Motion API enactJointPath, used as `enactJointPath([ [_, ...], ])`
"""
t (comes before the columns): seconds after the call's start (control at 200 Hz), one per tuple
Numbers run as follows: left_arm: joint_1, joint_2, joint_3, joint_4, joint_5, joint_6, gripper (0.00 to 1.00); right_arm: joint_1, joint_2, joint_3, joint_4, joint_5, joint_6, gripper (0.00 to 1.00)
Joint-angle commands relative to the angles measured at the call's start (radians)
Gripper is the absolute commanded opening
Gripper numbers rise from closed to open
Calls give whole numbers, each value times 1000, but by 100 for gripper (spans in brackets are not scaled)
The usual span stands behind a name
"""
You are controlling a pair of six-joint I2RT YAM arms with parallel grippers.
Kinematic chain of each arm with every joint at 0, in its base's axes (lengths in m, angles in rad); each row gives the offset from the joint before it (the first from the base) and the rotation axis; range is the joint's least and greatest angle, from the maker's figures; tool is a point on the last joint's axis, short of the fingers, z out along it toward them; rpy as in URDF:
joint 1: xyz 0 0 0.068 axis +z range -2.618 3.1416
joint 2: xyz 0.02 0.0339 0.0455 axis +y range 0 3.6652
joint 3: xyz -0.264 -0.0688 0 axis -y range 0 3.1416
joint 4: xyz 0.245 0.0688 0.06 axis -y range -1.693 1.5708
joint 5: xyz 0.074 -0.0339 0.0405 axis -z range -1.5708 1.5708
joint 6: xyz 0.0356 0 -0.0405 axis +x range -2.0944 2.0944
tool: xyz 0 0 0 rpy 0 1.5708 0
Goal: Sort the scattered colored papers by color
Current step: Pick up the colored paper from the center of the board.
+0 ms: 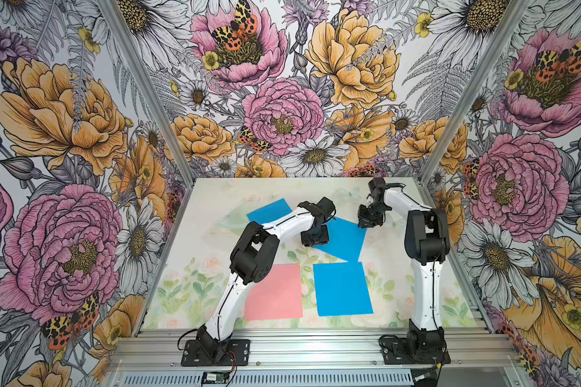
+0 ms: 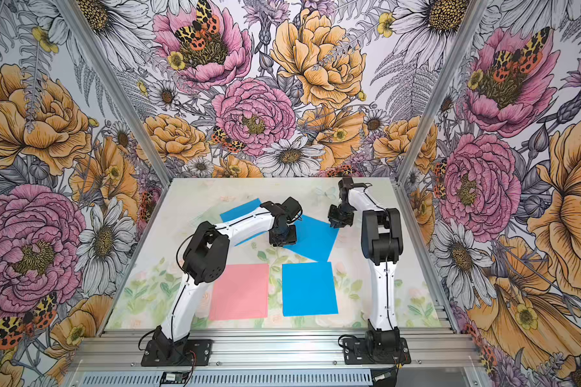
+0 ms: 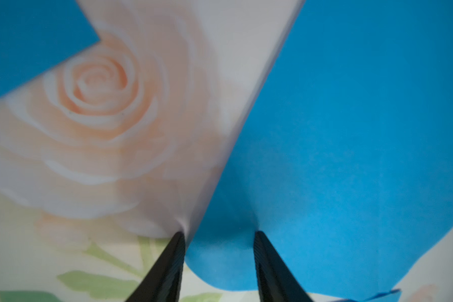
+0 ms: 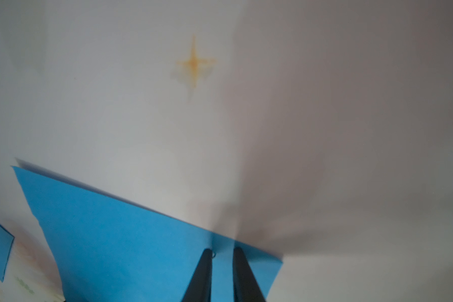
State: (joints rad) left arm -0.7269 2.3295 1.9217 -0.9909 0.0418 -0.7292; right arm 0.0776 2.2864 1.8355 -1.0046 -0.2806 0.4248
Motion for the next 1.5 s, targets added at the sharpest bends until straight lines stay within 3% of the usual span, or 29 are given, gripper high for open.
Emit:
enactJointPath([
  [0.0, -30, 125, -9, 33, 146, 8, 47, -1, 28, -16, 9, -4, -4, 18],
  [0.145, -39, 149, 22, 43, 182, 7, 46, -1, 25, -18, 8, -8, -3, 18],
  [0.275, -28, 118, -38, 151, 236, -32, 46, -1, 22, -23, 8, -11, -4, 18],
  [0.54, 43, -123, -416, 564, 270, -232, 47, -2, 16, -36, 8, -14, -10, 18],
  [0.821, 86, -252, -693, 854, 308, -441, 50, -1, 8, -42, 5, -15, -17, 18],
  [1.296, 93, -210, -914, 1364, 389, -759, 53, -2, 14, -45, 4, -24, -29, 18],
  [1.491, 84, -181, -1046, 1740, 352, -940, 53, -3, 18, -40, 4, -32, -32, 19],
])
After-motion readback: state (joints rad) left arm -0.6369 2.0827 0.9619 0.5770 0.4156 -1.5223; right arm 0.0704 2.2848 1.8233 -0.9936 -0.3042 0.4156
